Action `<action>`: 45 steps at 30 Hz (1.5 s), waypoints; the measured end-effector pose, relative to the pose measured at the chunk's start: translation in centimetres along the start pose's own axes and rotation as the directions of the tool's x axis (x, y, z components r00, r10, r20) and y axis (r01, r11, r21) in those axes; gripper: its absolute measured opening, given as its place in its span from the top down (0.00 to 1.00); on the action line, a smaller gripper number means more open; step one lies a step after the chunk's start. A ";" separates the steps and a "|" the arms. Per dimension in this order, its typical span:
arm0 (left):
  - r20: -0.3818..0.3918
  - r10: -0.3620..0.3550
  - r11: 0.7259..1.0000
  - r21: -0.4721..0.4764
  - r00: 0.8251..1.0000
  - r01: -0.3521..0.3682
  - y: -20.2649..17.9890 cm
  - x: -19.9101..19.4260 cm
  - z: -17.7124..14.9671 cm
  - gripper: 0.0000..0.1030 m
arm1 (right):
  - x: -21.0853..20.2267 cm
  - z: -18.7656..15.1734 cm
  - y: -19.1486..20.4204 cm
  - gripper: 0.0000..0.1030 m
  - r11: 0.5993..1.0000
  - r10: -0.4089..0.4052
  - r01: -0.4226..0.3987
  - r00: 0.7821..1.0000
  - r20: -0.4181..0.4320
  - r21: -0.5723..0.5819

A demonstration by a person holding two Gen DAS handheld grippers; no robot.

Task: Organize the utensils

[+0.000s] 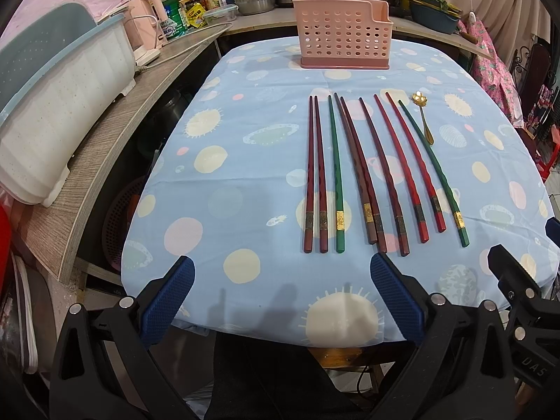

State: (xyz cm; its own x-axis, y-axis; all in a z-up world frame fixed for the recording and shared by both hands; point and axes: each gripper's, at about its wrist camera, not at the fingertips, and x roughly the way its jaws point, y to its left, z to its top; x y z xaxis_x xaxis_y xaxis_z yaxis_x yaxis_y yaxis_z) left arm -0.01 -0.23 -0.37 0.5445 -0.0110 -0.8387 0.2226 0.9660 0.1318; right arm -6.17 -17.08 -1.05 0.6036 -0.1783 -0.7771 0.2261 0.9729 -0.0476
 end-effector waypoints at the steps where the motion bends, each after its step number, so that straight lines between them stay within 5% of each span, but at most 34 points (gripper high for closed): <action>1: 0.000 0.000 1.000 0.000 1.000 0.000 0.0 0.0 0.0 0.07 | 0.0 0.0 0.0 0.06 1.000 0.000 0.000 1.000 0.000 0.000; 24: -0.016 -0.019 1.000 -0.021 1.000 0.018 0.7 0.5 0.2 0.07 | 0.4 -0.5 -0.3 0.06 1.000 0.003 -0.003 1.000 0.000 0.010; 45: -0.047 -0.016 0.997 -0.075 0.999 0.013 2.7 7.5 1.0 0.11 | 3.0 0.3 -1.1 0.07 0.999 0.027 -0.027 1.000 -0.013 0.043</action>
State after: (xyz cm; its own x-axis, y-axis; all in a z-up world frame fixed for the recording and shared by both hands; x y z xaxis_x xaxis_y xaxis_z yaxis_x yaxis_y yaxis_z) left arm 5.56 2.04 -5.78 0.5023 -0.0146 -0.8645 0.1681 0.9824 0.0810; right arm -4.40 -18.70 -3.19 0.5997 -0.1499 -0.7860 0.2424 0.9702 -0.0001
